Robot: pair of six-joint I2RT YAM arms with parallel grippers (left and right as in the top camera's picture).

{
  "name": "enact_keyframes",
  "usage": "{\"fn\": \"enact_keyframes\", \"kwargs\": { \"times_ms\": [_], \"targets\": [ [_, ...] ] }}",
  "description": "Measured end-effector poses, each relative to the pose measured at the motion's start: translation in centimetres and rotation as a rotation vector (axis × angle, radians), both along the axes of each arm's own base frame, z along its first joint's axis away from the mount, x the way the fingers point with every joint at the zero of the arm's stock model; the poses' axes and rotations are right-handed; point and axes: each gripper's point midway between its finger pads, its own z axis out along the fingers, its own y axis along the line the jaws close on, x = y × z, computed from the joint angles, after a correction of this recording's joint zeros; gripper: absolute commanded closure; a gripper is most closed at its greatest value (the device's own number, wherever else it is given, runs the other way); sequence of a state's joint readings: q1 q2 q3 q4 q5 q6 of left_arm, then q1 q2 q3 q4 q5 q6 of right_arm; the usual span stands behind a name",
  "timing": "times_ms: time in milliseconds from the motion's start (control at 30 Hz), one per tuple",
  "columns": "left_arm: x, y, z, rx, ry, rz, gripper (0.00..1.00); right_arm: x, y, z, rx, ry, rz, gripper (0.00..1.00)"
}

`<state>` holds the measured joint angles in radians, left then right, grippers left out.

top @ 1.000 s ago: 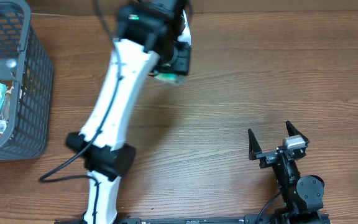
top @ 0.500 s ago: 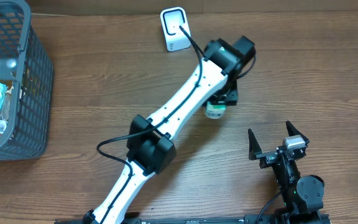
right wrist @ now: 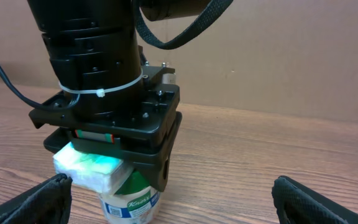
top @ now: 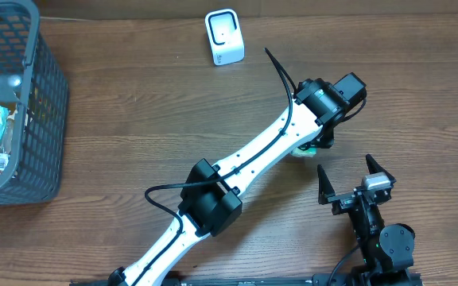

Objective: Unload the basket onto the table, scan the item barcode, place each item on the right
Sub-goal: 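Lift the jar with the left gripper and carry it toward the scanner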

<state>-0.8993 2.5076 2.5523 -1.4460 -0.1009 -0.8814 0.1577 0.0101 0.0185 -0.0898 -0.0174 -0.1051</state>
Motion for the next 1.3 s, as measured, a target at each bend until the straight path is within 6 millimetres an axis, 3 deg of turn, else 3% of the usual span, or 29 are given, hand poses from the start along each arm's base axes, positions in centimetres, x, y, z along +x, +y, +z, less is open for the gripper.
{"fn": "enact_keyframes", "kwargs": {
  "times_ms": [233, 467, 967, 1133, 1300],
  "targets": [
    [0.4, 0.1, -0.1, 0.002, -0.010, 0.009, 0.72, 0.0, 0.0, 0.0, 0.001, 0.000, 0.000, 0.00],
    [0.3, 0.2, -2.6, 0.042, 0.022, 0.012, 0.68, 0.0, 0.0, 0.0, 0.000, 0.000, 0.000, 0.00],
    [0.5, 0.1, -3.7, 0.041, 0.022, 0.036, 0.64, 0.0, 0.0, 0.0, 0.000, 0.000, 0.000, 0.00],
    [0.5, 0.5, -4.7, 0.056, 0.035, 0.044, 0.41, 0.0, 0.0, 0.0, 0.001, 0.001, 0.000, 0.00],
    [0.4, 0.8, -5.0, 0.064, 0.042, 0.057, 0.12, 0.0, 0.0, 0.0, 0.000, 0.000, 0.000, 0.00]
  ]
}}
